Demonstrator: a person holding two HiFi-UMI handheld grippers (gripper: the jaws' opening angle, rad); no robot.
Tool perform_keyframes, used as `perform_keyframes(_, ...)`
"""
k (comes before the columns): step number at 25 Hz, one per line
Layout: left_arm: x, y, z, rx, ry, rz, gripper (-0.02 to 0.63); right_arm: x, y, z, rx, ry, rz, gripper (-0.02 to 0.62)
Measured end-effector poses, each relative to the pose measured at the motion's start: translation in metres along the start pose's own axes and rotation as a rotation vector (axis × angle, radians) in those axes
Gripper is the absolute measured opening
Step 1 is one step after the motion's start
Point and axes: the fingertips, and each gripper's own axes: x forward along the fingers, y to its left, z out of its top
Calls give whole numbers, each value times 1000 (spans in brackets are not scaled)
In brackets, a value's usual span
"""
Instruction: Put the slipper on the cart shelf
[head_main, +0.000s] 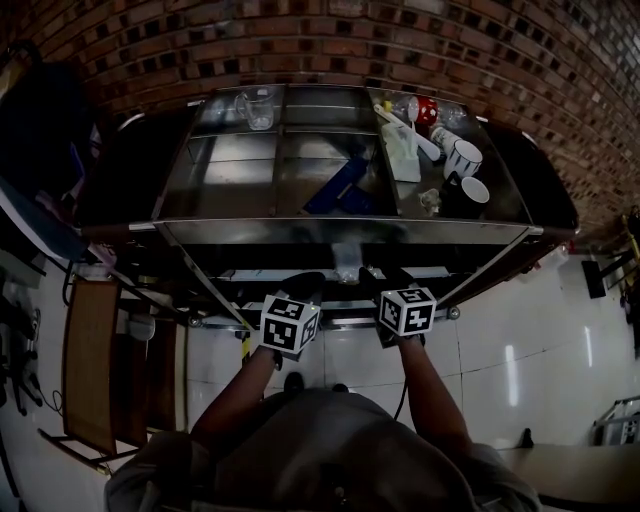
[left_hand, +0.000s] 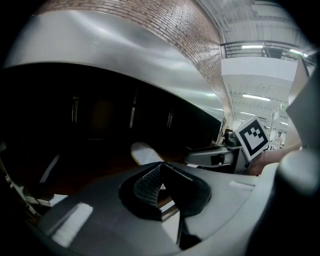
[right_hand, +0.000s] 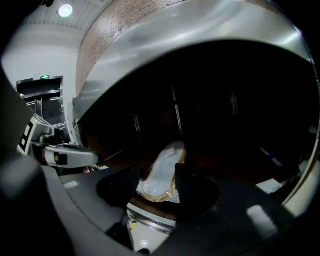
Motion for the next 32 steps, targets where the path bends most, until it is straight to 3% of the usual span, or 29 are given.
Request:
perform_keyframes(8,-4,-13,11,5,-11,2,8,-36,18,28,-22,-92,61,6)
perform_keyframes(21,-12,-37,24,16,-44,-14,8,-61,54,55,-75,-148,207,0)
perform_keyframes(32,-9,-38,30,18,-52,-8,8,-60,54,58,-76,-150,226,0)
